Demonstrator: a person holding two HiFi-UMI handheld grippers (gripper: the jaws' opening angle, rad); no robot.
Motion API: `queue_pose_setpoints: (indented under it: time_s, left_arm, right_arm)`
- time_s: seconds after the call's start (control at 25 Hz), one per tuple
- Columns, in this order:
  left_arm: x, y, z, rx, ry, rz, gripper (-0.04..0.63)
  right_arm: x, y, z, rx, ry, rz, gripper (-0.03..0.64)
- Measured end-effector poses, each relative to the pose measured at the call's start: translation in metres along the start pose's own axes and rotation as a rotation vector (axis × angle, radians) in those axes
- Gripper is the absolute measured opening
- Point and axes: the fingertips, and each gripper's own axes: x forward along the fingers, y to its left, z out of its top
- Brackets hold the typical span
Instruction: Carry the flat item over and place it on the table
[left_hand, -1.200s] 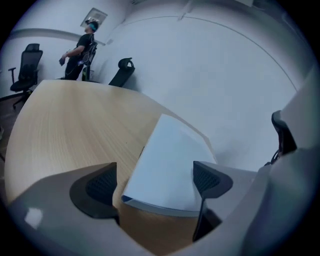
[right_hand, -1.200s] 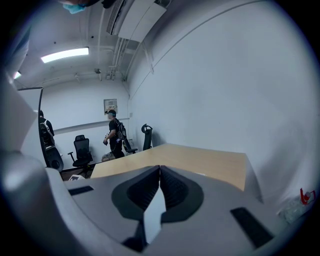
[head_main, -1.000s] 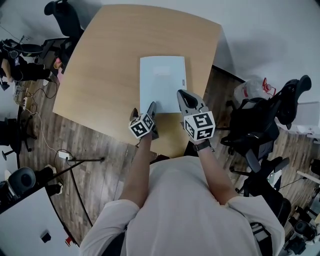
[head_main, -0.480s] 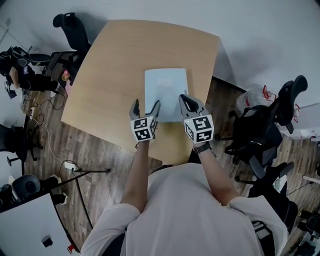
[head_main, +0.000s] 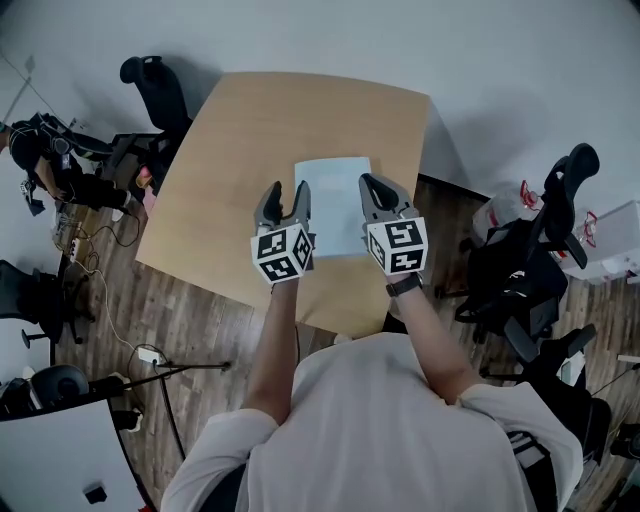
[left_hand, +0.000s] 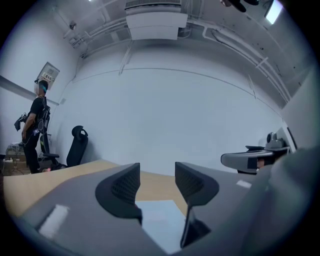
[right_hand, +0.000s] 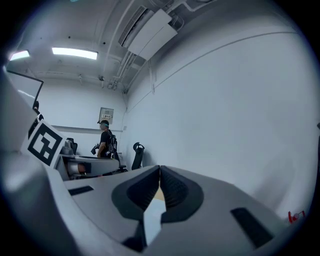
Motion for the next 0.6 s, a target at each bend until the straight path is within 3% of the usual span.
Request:
queue_pose_setpoints:
  time_s: [0.24, 0.6]
  left_arm:
    - [-0.02, -0.009, 0.04, 0.038, -0.055, 0.008, 0.182]
    - [-0.042, -0.012, 0.049, 0.027, -0.089, 0.029, 0.115]
  right_arm:
    - [-0.017, -0.005, 0.03, -0.002, -0.058, -0.044, 0.012]
    - [-0.033, 0.005, 0.048, -0.006, -0.101, -0.045, 0.012]
